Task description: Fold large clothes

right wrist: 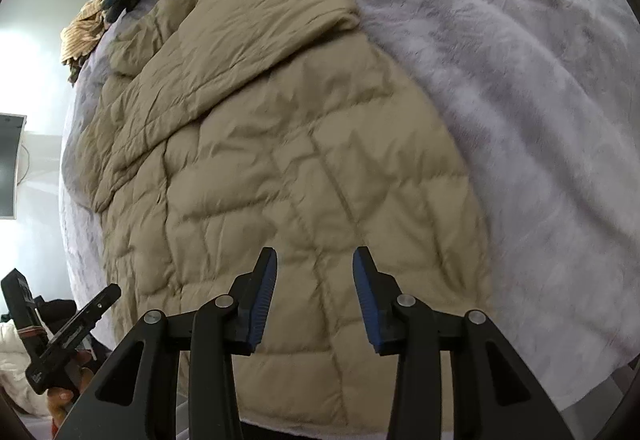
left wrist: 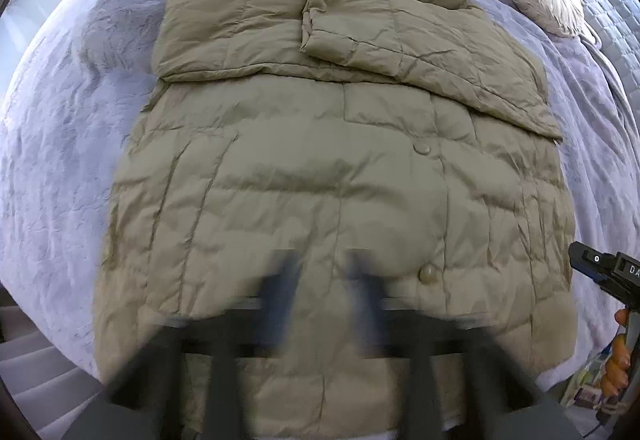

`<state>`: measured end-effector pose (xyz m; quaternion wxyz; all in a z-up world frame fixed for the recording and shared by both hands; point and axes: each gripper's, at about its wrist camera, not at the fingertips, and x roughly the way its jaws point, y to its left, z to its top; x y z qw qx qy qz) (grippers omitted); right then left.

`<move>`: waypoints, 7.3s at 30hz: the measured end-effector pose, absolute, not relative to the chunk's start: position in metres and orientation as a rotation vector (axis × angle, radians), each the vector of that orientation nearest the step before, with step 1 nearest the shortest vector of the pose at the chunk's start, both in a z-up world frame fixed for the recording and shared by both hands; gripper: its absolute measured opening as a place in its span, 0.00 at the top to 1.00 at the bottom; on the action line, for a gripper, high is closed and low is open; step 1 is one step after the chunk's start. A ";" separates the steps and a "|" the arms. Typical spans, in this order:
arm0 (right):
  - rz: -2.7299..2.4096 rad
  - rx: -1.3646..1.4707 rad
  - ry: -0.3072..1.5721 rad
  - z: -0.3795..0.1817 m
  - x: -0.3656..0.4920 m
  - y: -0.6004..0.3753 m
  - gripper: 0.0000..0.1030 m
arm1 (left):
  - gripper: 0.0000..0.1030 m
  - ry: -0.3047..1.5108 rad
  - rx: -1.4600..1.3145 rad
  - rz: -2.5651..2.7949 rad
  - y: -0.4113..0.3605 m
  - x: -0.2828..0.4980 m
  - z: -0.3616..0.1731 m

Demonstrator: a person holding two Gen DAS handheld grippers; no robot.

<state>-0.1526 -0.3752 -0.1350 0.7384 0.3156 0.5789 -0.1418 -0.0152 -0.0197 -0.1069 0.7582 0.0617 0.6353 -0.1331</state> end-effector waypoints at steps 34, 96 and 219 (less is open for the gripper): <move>-0.446 0.997 1.105 -0.135 -0.254 -0.272 0.00 | 0.01 1.410 0.257 -0.326 0.088 -0.061 -0.109; -0.323 1.254 0.782 -0.101 -0.230 -0.339 0.92 | 0.83 1.275 -0.486 -0.752 0.120 0.012 -0.062; -0.424 0.700 1.029 -0.131 -0.047 -0.391 0.52 | 0.24 1.216 -0.067 -0.264 0.038 0.139 -0.143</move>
